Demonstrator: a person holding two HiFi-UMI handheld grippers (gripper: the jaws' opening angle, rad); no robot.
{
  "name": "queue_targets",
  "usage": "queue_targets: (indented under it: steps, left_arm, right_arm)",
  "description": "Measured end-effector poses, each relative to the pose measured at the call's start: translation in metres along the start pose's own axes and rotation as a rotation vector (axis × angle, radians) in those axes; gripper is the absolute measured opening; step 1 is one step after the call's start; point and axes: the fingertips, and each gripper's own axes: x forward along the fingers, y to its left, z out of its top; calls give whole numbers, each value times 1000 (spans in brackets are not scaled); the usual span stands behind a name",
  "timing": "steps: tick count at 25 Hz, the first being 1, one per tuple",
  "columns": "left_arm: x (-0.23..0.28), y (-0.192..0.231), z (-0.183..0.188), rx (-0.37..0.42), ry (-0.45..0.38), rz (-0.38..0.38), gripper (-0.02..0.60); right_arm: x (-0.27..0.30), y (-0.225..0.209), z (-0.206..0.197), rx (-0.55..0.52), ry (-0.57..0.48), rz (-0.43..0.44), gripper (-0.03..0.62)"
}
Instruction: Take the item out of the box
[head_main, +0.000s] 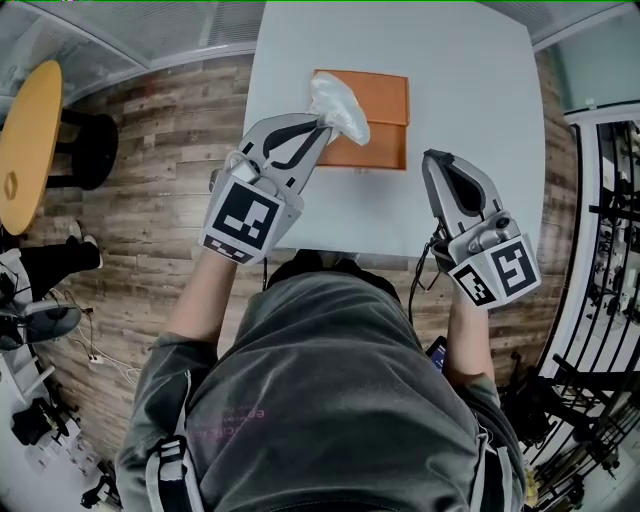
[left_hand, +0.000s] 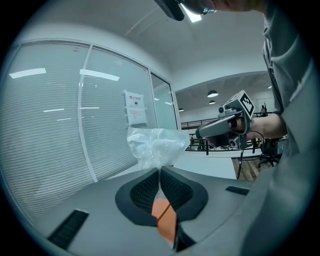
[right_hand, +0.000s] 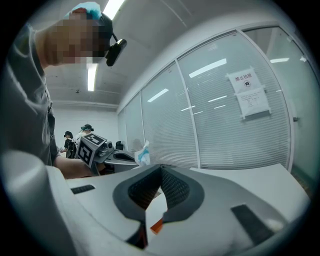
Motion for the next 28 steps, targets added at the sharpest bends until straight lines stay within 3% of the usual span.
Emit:
queue_targets:
  steps: [13, 28]
  left_arm:
    - [1, -4, -1, -56, -25, 8, 25]
    - [-2, -6, 4, -54, -40, 19, 25]
  right_arm:
    - [1, -1, 1, -16, 7, 6, 3]
    - [1, 3, 5, -24, 11, 21, 3]
